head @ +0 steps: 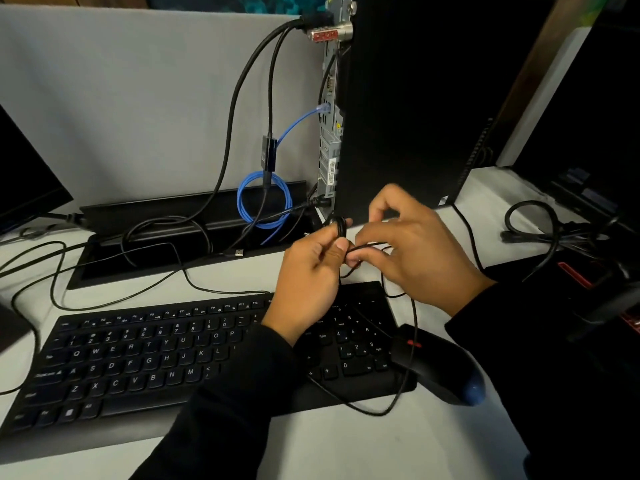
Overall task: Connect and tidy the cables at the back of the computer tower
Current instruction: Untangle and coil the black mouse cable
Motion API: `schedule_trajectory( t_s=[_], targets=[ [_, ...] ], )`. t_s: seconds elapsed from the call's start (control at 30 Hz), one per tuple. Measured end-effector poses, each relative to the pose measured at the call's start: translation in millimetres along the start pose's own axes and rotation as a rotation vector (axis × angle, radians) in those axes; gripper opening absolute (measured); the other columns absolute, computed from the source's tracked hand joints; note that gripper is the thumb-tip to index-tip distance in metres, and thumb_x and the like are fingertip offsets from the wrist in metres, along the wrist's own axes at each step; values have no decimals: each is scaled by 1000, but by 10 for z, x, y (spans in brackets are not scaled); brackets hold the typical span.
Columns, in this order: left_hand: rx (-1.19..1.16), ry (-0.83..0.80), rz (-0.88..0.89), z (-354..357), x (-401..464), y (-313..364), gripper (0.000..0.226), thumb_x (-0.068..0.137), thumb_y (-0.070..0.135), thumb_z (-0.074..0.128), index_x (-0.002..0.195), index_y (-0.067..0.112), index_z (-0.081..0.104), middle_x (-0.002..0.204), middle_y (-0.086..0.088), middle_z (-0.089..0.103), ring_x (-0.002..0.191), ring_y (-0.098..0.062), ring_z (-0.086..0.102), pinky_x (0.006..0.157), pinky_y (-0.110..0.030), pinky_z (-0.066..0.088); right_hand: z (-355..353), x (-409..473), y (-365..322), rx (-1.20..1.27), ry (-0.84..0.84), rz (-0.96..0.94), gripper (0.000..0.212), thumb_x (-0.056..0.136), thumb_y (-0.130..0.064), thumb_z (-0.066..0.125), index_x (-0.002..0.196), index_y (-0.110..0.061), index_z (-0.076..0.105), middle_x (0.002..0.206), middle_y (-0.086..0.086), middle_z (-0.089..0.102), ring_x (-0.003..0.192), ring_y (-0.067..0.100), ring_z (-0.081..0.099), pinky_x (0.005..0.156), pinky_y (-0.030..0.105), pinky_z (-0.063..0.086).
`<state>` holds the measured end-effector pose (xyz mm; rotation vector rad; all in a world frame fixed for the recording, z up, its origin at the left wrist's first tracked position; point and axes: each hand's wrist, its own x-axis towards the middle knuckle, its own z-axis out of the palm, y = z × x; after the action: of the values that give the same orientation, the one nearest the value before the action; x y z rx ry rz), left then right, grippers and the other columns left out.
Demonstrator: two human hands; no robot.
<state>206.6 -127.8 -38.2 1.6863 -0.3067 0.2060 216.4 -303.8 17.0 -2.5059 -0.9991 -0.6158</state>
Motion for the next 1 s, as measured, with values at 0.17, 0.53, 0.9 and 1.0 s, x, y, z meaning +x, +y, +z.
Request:
schedule_trajectory(
  t_s=[0.17,0.53,0.9,1.0],
  targets=[
    [100,-6,73,40,-73,45,30,107,13,49,129,22,67,88,8,69,93,-10,66,88,-28,51,-45,14,82,38,119,83,9,86,-18,83,88,-12,76,94,-2,51,73,-3,46,70,9,36],
    [-230,-56,0,146,-68,207,26,103,30,44,85,16,57,69,10,45,65,-9,47,79,-34,48,-495,78,132,819,98,483,49,65,-21,91,108,-17,67,96,10,54,47,21,44,40,24,37],
    [-759,242,-234,58,-2,56,33,111,21,36,81,13,49,62,5,32,51,-8,29,49,-19,33,-525,-314,729,586,190,759,6,92,-22,77,98,-20,76,66,7,65,59,11,52,60,28,40],
    [-853,348,-271,-75,37,22,34,111,23,36,81,14,50,61,5,36,51,-8,33,49,-19,38,-745,-393,791,848,-33,817,34,82,-14,79,115,-19,73,73,11,53,60,16,43,55,29,35]
  ],
)
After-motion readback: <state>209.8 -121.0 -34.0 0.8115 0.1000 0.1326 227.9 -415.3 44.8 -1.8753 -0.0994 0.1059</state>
